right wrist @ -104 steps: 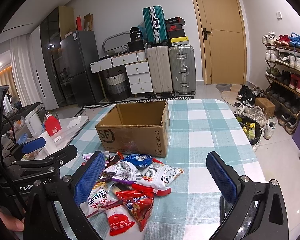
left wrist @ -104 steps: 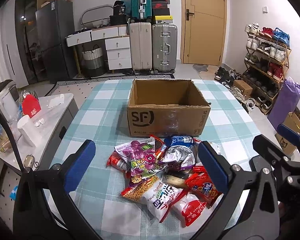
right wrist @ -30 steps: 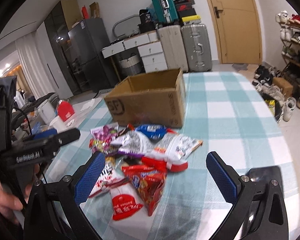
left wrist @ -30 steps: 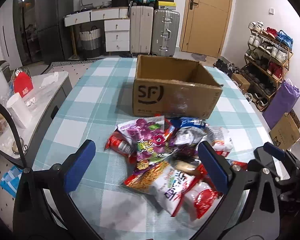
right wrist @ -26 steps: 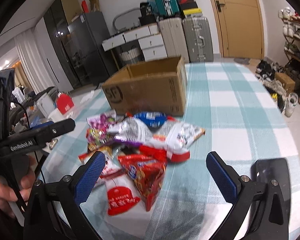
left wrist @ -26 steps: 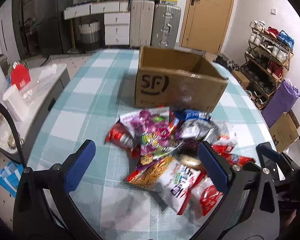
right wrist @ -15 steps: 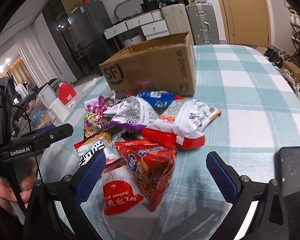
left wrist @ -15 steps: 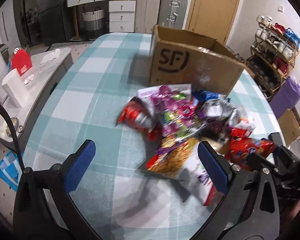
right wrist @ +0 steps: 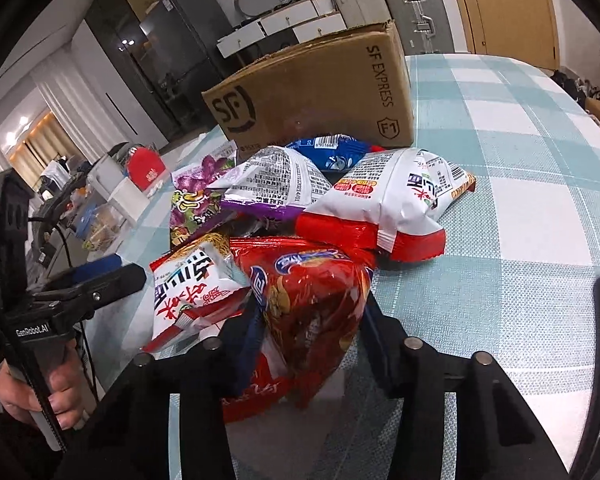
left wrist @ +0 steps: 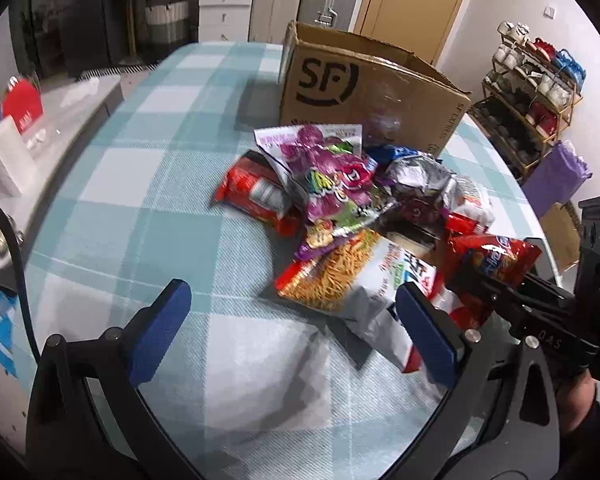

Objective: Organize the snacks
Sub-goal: 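Grasp the red chip bag with the right tool while the left tool grasps the white noodle-snack bag, then carry both bags over the box and release them inside with both tools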

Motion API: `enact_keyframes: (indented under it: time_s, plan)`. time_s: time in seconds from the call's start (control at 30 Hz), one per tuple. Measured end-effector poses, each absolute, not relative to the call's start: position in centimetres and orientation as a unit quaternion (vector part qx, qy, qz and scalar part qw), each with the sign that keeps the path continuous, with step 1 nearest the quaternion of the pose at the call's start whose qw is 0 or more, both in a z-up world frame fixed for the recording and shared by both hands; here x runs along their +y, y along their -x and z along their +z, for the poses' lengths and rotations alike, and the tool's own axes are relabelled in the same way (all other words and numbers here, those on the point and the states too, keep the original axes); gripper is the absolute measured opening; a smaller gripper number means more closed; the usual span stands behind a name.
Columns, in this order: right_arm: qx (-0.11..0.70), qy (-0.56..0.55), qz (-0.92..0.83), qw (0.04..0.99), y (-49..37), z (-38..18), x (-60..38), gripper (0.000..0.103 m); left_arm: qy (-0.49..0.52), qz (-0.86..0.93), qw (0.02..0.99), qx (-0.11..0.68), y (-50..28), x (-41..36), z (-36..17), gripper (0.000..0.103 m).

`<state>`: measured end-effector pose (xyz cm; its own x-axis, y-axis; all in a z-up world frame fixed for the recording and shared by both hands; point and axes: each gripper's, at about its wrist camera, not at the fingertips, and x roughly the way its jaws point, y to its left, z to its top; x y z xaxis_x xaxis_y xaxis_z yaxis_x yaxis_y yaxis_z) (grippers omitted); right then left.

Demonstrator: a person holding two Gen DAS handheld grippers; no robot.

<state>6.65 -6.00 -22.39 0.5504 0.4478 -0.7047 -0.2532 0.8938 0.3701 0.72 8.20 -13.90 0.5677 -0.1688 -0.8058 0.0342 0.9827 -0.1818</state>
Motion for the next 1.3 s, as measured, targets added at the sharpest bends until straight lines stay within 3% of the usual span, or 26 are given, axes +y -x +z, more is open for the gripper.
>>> enact_keyframes:
  time_s: [1.03,1.07,1.3]
  plan:
    - [0.364,-0.143,0.243,0.888,-2.5,-20.3,-9.4,0.038,0.161,-0.089,0.822,0.540,-4.9,5.2,-16.2,0.100]
    - [0.365,-0.145,0.244,0.887,-2.6,-20.4,-9.6,0.038,0.165,-0.089,0.820,0.541,-5.1,5.1,-16.3,0.099]
    - [0.358,-0.161,0.249,0.885,-2.1,-20.6,-10.4,0.038,0.160,-0.101,0.823,0.536,-5.6,4.9,-16.9,0.064]
